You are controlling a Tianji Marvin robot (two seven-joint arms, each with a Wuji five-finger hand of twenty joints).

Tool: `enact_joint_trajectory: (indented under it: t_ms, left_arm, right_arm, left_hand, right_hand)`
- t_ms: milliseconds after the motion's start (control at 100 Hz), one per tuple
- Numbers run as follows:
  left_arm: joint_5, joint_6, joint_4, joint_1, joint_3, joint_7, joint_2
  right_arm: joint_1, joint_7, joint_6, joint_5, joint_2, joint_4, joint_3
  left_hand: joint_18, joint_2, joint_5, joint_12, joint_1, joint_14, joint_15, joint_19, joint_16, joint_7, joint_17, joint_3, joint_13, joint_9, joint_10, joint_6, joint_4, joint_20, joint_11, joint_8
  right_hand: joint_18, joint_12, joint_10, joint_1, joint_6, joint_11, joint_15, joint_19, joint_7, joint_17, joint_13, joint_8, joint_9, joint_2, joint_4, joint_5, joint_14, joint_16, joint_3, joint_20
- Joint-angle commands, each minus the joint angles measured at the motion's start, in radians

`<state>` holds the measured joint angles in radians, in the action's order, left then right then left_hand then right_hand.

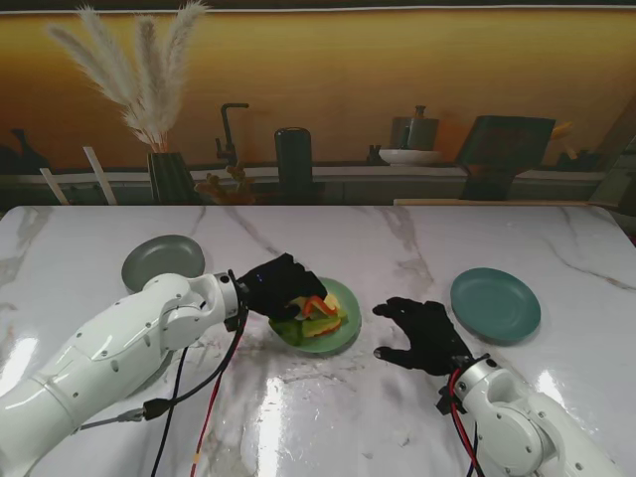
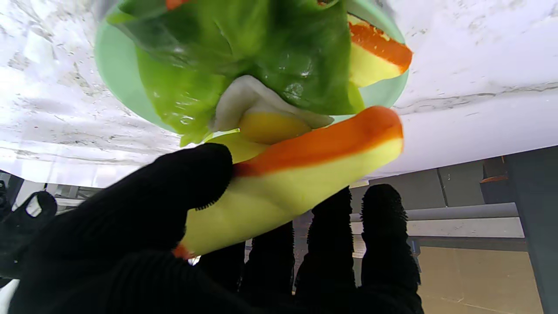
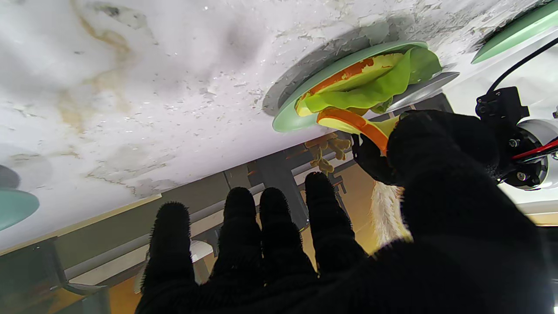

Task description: Prepare sandwich (Bread, lettuce, and egg)

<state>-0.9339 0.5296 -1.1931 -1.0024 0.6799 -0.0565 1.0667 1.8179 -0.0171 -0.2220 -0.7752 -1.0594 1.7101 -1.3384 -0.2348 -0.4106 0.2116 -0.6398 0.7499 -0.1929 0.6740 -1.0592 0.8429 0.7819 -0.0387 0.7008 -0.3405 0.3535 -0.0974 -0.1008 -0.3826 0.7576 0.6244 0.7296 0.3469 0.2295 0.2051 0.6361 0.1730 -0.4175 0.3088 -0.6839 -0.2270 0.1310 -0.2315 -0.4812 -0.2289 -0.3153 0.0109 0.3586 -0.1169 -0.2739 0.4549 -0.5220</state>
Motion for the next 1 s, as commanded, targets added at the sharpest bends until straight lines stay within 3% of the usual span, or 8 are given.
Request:
enact_joint_trajectory:
  t_ms: [0,190,280,450,620,710,860,990]
  left_arm:
    - [-0.010,0.007,-0.016,-0.008,0.007,0.001,-0.009]
    - [-0.010,0.032,-0.042,-0.035,0.045,0.048,-0.021]
    - [-0.014,0.048,-0.047,-0.041,0.055,0.057,-0.025]
    - [-0.014,0.054,-0.056,-0.054,0.076,0.081,-0.030]
    - [-0.014,0.059,-0.060,-0.066,0.092,0.094,-0.034]
    - [-0.013,0.059,-0.062,-0.071,0.099,0.103,-0.036]
    - [-0.012,0.067,-0.065,-0.078,0.111,0.111,-0.038]
    - [-0.014,0.067,-0.070,-0.085,0.122,0.114,-0.039]
  right_arm:
    - [0.000,-0.004,-0.009,0.003,-0.019,0.000,0.005]
    - [0.001,-0.002,-0.006,0.006,-0.019,0.000,0.006]
    - [0.001,-0.001,-0.005,0.006,-0.019,0.001,0.007]
    - [0.000,0.000,-0.005,0.004,-0.018,0.001,0.008]
    - [0.000,0.006,-0.002,0.007,-0.018,0.003,0.010]
    - [0.000,0.007,-0.001,0.008,-0.018,0.003,0.011]
    - [0.000,0.010,0.001,0.010,-0.017,0.004,0.011]
    - [0.000,0.013,0.005,0.011,-0.017,0.005,0.012]
  left_hand:
    - [-0.026,0.054,0.013,0.020,-0.030,0.006,-0.026,0.018,-0.015,0.003,0.024,-0.014,0.029,-0.028,-0.008,0.033,-0.031,-0.014,-0.017,-0.005]
    - [-0.039,0.070,0.017,0.041,-0.071,0.004,-0.065,0.056,-0.032,-0.038,0.044,-0.048,0.040,-0.035,-0.010,0.045,-0.017,-0.030,-0.052,-0.032]
    - [-0.048,0.090,0.032,0.059,-0.080,0.003,-0.105,0.091,-0.054,-0.095,0.057,-0.126,0.047,-0.039,-0.012,0.029,0.031,-0.051,-0.081,-0.068]
    - [-0.057,0.100,0.059,0.086,-0.096,0.000,-0.147,0.123,-0.075,-0.165,0.073,-0.180,0.061,-0.048,-0.019,0.006,0.048,-0.068,-0.120,-0.125]
    - [-0.068,0.142,0.074,0.115,-0.101,-0.004,-0.198,0.167,-0.100,-0.248,0.095,-0.348,0.085,-0.069,-0.027,-0.028,0.139,-0.087,-0.161,-0.211]
    - [-0.070,0.155,0.076,0.129,-0.105,-0.005,-0.220,0.189,-0.112,-0.277,0.107,-0.398,0.100,-0.084,-0.030,-0.033,0.158,-0.095,-0.182,-0.235]
    - [-0.075,0.211,0.069,0.149,-0.104,-0.004,-0.253,0.217,-0.128,-0.339,0.123,-0.568,0.118,-0.104,-0.032,-0.032,0.243,-0.101,-0.210,-0.283]
    - [-0.078,0.241,0.071,0.151,-0.115,-0.005,-0.264,0.229,-0.131,-0.355,0.131,-0.628,0.125,-0.107,-0.035,-0.035,0.272,-0.101,-0.215,-0.297]
  right_hand:
    - [-0.003,0.010,-0.014,0.018,-0.014,-0.018,0.006,-0.011,-0.006,0.009,0.035,-0.004,-0.001,0.031,-0.015,0.021,0.028,-0.008,-0.014,-0.015]
    - [-0.002,0.010,-0.013,0.022,-0.024,-0.018,0.007,-0.017,-0.015,0.007,0.035,-0.007,0.000,0.031,-0.015,0.030,0.029,-0.007,-0.015,-0.012]
    - [-0.002,0.010,-0.015,0.024,-0.033,-0.019,0.007,-0.019,-0.020,0.008,0.036,-0.008,0.000,0.032,-0.015,0.033,0.030,-0.007,-0.016,-0.009]
    - [-0.001,0.010,-0.013,0.024,-0.036,-0.018,0.008,-0.021,-0.022,0.008,0.037,-0.009,0.001,0.031,-0.015,0.032,0.028,-0.006,-0.017,-0.006]
    - [-0.001,0.009,-0.013,0.024,-0.039,-0.017,0.007,-0.022,-0.022,0.009,0.039,-0.008,0.002,0.030,-0.015,0.028,0.028,-0.006,-0.018,-0.002]
    - [-0.001,0.009,-0.012,0.024,-0.040,-0.017,0.007,-0.023,-0.023,0.009,0.039,-0.008,0.002,0.030,-0.015,0.029,0.029,-0.006,-0.018,0.000]
    - [-0.001,0.009,-0.012,0.024,-0.041,-0.016,0.007,-0.024,-0.024,0.009,0.039,-0.007,0.002,0.029,-0.015,0.031,0.028,-0.005,-0.018,0.003]
    - [0.001,0.009,-0.011,0.023,-0.041,-0.015,0.007,-0.024,-0.024,0.010,0.039,-0.006,0.002,0.028,-0.015,0.030,0.027,-0.005,-0.018,0.005]
